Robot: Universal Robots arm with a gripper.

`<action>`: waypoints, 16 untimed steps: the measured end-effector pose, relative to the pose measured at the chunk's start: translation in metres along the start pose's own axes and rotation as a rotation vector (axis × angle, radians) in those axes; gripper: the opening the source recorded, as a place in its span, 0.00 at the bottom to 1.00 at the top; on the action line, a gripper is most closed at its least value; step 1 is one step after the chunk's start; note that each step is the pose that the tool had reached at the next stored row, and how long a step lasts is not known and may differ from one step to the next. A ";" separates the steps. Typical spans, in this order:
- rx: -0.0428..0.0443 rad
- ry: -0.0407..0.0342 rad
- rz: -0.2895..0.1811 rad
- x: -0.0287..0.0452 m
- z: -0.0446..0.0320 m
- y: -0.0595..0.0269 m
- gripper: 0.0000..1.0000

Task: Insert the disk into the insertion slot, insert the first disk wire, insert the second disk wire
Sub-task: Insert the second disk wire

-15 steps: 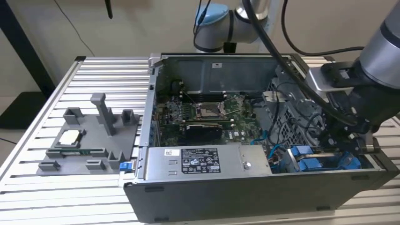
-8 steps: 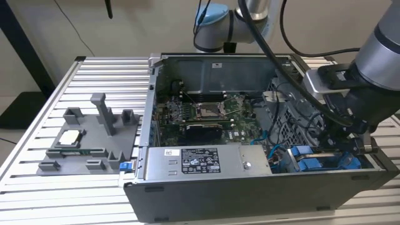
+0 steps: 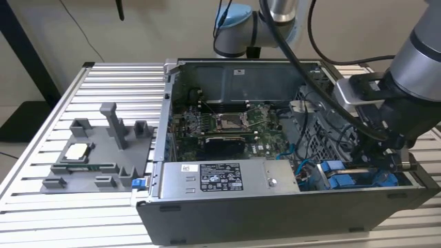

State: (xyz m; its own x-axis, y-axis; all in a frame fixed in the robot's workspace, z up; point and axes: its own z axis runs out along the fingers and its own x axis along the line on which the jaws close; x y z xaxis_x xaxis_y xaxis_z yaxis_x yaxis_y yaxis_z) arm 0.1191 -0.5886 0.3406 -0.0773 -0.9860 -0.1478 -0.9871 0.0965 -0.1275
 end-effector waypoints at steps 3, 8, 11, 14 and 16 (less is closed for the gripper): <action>0.0039 -0.0008 0.000 -0.0001 0.0009 0.0003 0.16; 0.0078 -0.0010 -0.001 -0.0019 0.0013 0.0017 0.16; 0.0094 -0.0009 -0.001 -0.0019 0.0016 0.0017 0.16; 0.0109 -0.0015 -0.002 -0.0019 0.0026 0.0019 0.16; 0.0120 -0.0014 -0.002 -0.0016 0.0042 0.0021 0.16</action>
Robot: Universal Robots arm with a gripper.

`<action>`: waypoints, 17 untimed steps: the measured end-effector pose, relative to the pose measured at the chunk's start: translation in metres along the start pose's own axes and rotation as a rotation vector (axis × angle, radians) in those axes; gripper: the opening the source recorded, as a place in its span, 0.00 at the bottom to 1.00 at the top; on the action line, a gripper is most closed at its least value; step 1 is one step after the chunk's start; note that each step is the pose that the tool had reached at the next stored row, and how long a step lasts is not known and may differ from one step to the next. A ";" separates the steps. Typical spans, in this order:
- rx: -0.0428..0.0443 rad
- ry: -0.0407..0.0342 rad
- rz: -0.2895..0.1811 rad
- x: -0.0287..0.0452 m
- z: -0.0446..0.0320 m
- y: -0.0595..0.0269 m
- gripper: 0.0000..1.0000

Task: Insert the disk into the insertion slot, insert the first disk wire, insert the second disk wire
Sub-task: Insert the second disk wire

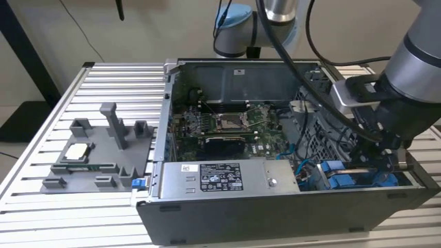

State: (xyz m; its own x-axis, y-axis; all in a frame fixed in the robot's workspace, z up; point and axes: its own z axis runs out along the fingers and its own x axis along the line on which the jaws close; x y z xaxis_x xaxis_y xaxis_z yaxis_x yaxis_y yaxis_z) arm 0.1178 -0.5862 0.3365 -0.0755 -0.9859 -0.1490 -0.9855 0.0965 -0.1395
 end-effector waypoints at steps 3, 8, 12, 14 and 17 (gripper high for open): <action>0.0011 0.0014 0.000 0.0006 0.0039 0.0006 0.16; 0.0012 -0.0009 0.000 0.0004 0.0023 0.0004 0.31; 0.0012 -0.0003 0.000 -0.0023 -0.0149 -0.0021 0.31; 0.0012 -0.0003 0.000 -0.0029 -0.0192 -0.0027 0.31; 0.0012 -0.0002 0.000 -0.0033 -0.0218 -0.0031 0.31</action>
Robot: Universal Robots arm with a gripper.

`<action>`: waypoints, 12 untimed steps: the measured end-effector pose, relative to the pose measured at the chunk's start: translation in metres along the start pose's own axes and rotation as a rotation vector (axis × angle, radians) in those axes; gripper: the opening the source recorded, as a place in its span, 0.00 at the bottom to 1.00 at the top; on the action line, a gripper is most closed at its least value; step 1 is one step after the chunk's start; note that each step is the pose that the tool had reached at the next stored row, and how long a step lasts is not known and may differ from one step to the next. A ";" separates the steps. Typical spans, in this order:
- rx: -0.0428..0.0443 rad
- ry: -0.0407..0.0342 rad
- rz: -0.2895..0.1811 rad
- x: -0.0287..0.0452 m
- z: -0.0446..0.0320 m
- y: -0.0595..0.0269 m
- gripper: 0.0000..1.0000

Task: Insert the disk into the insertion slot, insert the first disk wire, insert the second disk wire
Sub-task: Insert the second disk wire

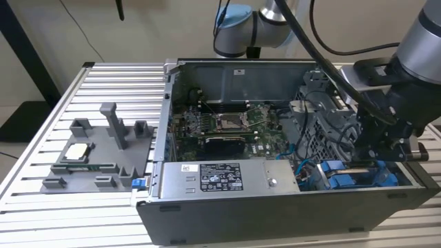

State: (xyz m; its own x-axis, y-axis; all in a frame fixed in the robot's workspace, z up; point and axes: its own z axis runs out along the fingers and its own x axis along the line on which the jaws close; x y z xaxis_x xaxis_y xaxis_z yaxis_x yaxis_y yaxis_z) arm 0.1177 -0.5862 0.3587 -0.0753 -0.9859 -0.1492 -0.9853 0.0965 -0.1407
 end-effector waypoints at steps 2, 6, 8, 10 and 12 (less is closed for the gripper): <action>0.0000 -0.0001 0.000 0.0000 -0.0001 0.0000 0.31; -0.0184 0.0158 0.001 -0.0011 0.0012 -0.0093 0.31; -0.0322 0.0204 0.002 -0.0018 0.0018 -0.0129 0.31; -0.0434 0.0278 0.002 -0.0022 0.0003 -0.0143 0.31; -0.0531 0.0411 0.002 -0.0025 -0.0003 -0.0158 0.31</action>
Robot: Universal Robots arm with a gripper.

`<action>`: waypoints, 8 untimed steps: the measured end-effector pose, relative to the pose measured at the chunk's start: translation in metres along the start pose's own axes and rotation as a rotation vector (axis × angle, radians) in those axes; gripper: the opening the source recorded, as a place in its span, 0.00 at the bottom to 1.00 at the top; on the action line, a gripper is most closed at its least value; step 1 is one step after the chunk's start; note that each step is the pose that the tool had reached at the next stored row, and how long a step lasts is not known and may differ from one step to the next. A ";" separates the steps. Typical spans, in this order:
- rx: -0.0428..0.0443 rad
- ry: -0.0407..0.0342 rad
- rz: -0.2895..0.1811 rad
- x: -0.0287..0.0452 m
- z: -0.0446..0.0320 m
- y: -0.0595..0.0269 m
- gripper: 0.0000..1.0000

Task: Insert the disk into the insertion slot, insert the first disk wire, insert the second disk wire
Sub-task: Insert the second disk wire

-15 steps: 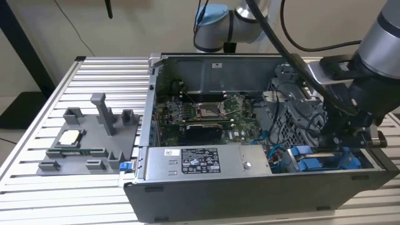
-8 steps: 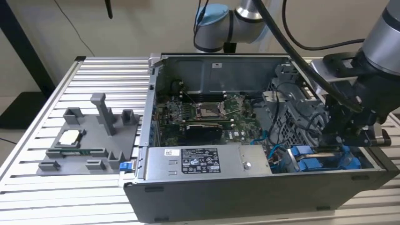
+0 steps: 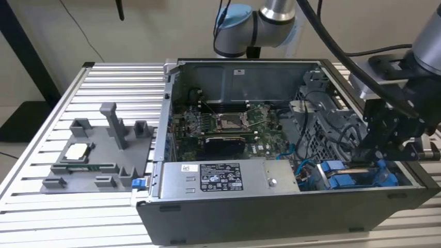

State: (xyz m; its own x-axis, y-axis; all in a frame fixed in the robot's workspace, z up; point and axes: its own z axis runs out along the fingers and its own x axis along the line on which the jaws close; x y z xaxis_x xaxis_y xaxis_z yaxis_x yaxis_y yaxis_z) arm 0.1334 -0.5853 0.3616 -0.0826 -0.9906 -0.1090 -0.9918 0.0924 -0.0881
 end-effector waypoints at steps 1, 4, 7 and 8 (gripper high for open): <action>-0.0039 0.0011 0.000 -0.0001 -0.0015 -0.0004 0.31; -0.0082 0.0013 0.001 -0.0012 -0.0113 -0.0012 0.31; -0.0087 0.0052 0.001 -0.0014 -0.0128 -0.0014 0.31; -0.0088 0.0053 0.001 -0.0014 -0.0128 -0.0014 0.31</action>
State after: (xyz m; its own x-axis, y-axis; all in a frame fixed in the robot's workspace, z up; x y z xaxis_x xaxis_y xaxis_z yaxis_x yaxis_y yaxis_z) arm 0.1337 -0.5853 0.3746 -0.0839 -0.9911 -0.1038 -0.9926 0.0923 -0.0794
